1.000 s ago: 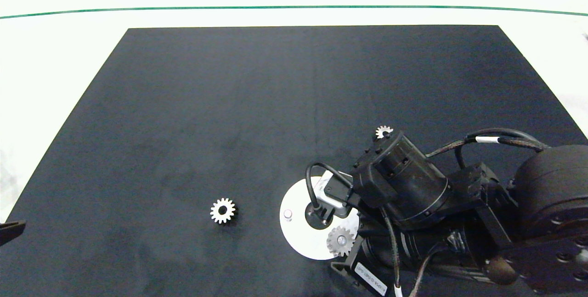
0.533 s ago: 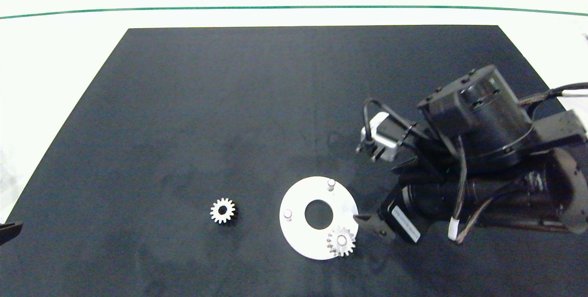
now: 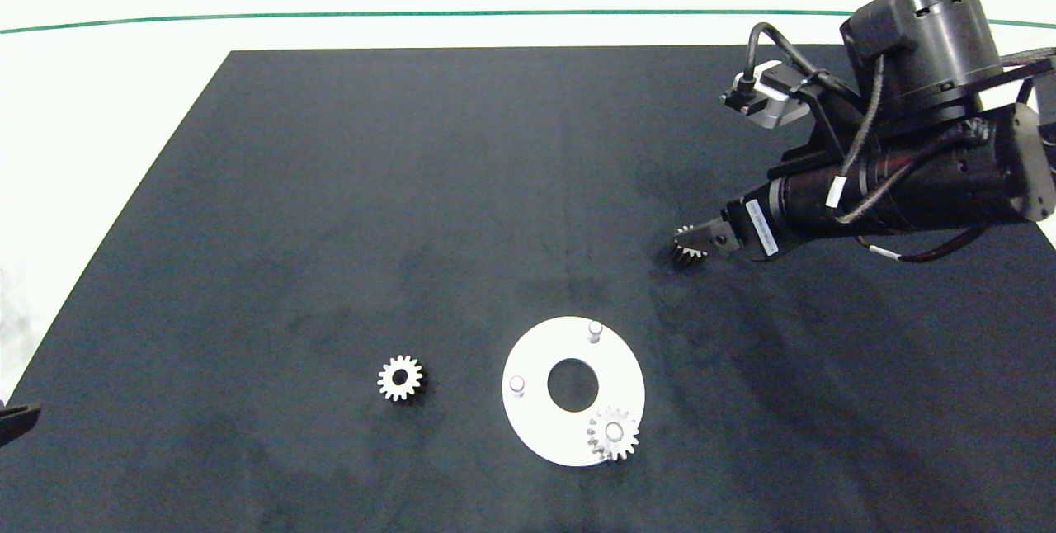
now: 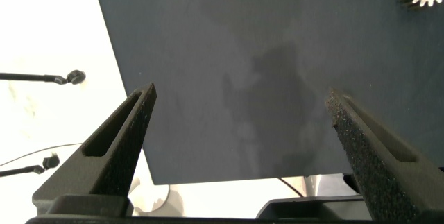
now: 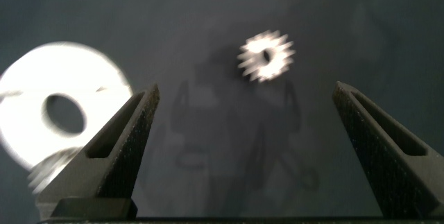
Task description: Install three planetary gears onto the carrier pins
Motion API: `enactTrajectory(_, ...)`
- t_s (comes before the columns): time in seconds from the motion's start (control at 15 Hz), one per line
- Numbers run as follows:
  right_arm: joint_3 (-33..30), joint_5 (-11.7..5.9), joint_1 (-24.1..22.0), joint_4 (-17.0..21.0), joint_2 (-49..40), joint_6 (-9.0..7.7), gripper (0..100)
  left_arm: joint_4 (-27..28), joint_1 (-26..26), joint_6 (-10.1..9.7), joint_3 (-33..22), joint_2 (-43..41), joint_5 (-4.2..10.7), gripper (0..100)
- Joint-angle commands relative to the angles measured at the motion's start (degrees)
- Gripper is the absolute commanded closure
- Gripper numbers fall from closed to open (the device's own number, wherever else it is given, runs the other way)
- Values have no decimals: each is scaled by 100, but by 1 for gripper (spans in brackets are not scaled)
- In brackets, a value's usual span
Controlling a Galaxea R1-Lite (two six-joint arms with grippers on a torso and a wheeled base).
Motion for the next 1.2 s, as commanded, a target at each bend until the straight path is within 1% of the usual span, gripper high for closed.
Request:
enactTrajectory(0.07, -228, -20, -339, 64, 448, -40, 0, 26, 12, 4, 8, 14, 0, 0)
enactTrajectory(0.13, -254, -20, -366, 161, 501, -40, 0, 26, 12, -5, 8, 14, 8, 0)
enactTrajectory(0.27, -447, -20, -383, 565, 685, -48, 0, 26, 12, -5, 8, 14, 8, 0)
enactTrajectory(0.33, -527, -29, -383, 645, 765, -48, 0, 26, 12, 4, 8, 5, 0, 0)
enactTrajectory(0.67, -922, -29, -383, 645, 1090, -48, 0, 26, 12, 4, 8, -4, 0, 0)
enactTrajectory(0.8, -975, -29, -383, 645, 1125, -40, 0, 26, 12, -5, 8, -4, 0, 0)
enactTrajectory(1.07, -1019, -20, -383, 627, 1230, -13, 0, 26, 3, 39, 8, -180, 0, 0)
enactTrajectory(1.2, -1054, -20, -383, 618, 1362, 4, 4, 26, 12, 39, 17, -197, 0, 0)
